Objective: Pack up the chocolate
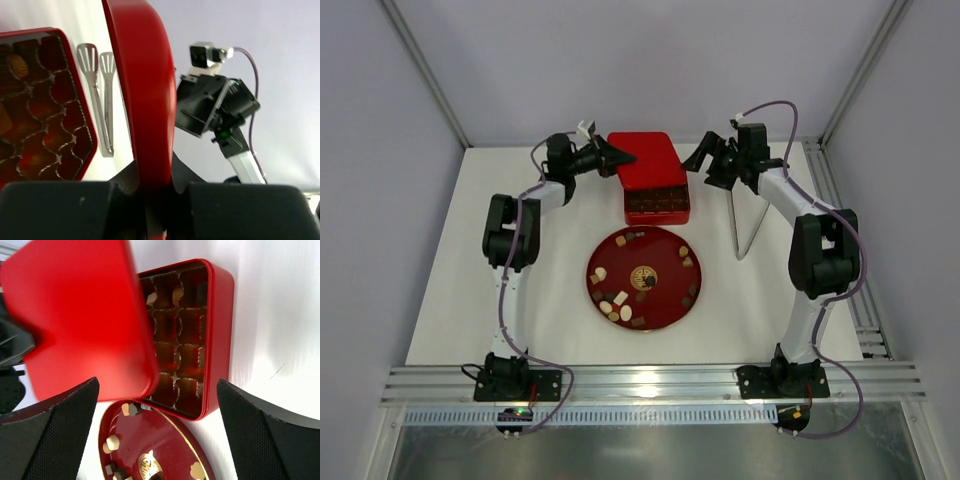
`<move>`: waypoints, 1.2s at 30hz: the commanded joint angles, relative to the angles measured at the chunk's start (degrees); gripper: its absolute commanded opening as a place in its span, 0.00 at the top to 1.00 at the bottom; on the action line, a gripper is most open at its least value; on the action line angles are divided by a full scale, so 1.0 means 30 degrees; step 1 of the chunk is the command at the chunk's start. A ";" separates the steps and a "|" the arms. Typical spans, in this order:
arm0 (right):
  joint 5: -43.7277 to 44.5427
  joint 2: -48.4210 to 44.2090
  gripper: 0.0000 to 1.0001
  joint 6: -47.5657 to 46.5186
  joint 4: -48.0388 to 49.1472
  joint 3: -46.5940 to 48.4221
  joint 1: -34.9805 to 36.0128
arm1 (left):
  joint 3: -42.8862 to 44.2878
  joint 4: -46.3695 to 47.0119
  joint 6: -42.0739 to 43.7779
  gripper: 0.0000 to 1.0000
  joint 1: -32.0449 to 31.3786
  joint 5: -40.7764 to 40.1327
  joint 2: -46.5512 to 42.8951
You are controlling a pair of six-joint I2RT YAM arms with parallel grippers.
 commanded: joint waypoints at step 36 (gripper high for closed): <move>-0.0375 0.2022 0.05 0.0070 0.2743 0.0179 0.0020 | 0.2041 0.0865 0.0083 0.91 0.0394 0.4975 0.3238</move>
